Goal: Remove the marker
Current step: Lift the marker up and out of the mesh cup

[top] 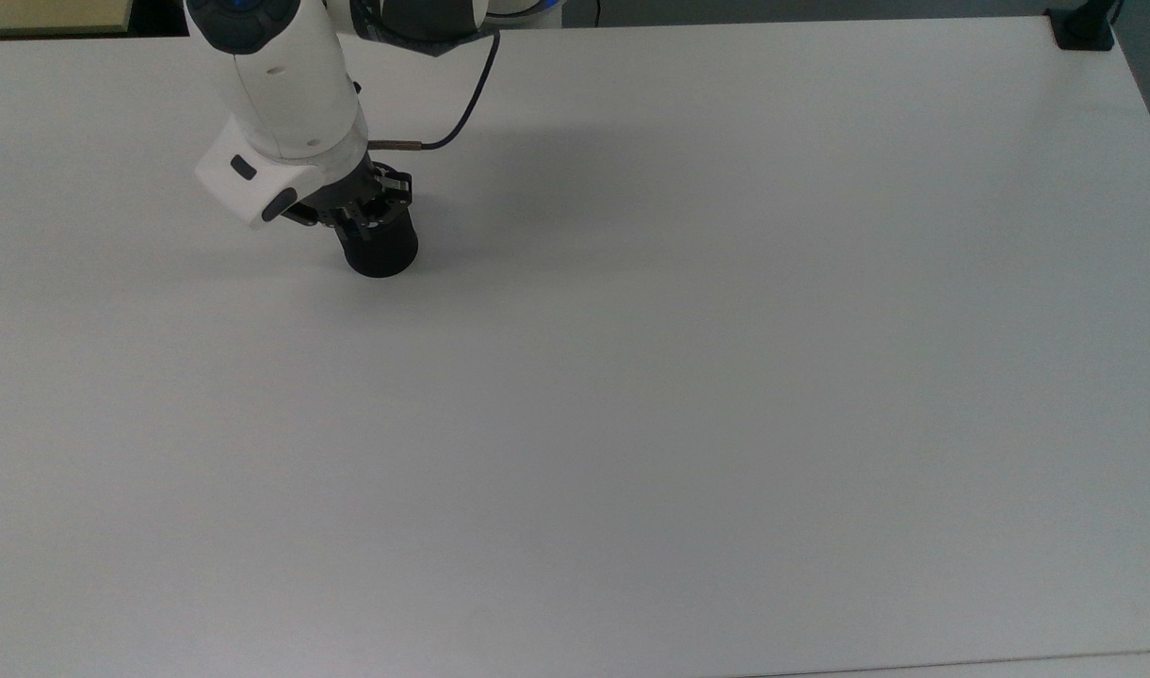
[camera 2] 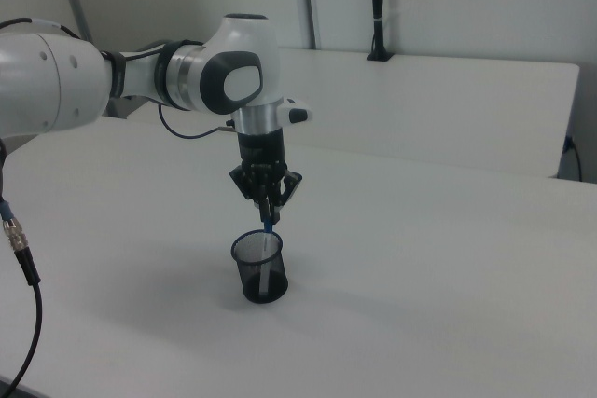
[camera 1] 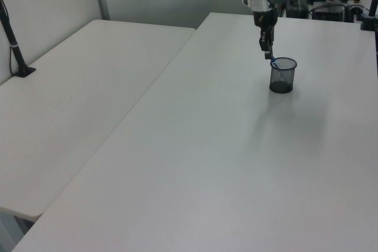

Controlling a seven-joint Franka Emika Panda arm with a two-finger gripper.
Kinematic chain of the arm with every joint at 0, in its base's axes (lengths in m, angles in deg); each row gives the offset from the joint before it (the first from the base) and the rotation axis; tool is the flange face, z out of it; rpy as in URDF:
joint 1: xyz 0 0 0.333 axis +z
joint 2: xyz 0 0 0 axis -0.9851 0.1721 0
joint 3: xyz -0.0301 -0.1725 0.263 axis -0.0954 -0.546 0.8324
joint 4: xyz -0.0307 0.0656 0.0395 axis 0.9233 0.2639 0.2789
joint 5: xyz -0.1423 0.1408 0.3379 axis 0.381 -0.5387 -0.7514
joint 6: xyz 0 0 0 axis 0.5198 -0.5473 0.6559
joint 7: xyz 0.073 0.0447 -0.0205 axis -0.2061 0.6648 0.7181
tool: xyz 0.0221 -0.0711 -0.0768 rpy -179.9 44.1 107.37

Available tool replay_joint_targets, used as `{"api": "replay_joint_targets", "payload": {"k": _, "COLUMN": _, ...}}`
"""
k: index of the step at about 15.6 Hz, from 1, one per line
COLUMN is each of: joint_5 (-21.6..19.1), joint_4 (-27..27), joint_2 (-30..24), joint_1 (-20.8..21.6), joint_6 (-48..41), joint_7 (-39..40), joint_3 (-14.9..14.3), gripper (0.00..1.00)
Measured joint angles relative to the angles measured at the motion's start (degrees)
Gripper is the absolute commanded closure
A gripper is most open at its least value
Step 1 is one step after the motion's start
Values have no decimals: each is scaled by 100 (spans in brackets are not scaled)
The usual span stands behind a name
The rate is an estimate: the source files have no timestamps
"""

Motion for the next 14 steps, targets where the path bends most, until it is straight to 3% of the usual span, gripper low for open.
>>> {"api": "replay_joint_targets", "payload": {"k": 9, "joint_5": -41, "joint_4": 330, "joint_2": -97, "joint_1": -160, "joint_6": 0, "joint_7": 100, "joint_3": -24, "gripper": 96}}
{"api": "replay_joint_targets", "payload": {"k": 14, "joint_5": -397, "joint_4": 402, "joint_2": -377, "joint_1": -372, "joint_6": -201, "joint_7": 111, "joint_3": -31, "gripper": 96}}
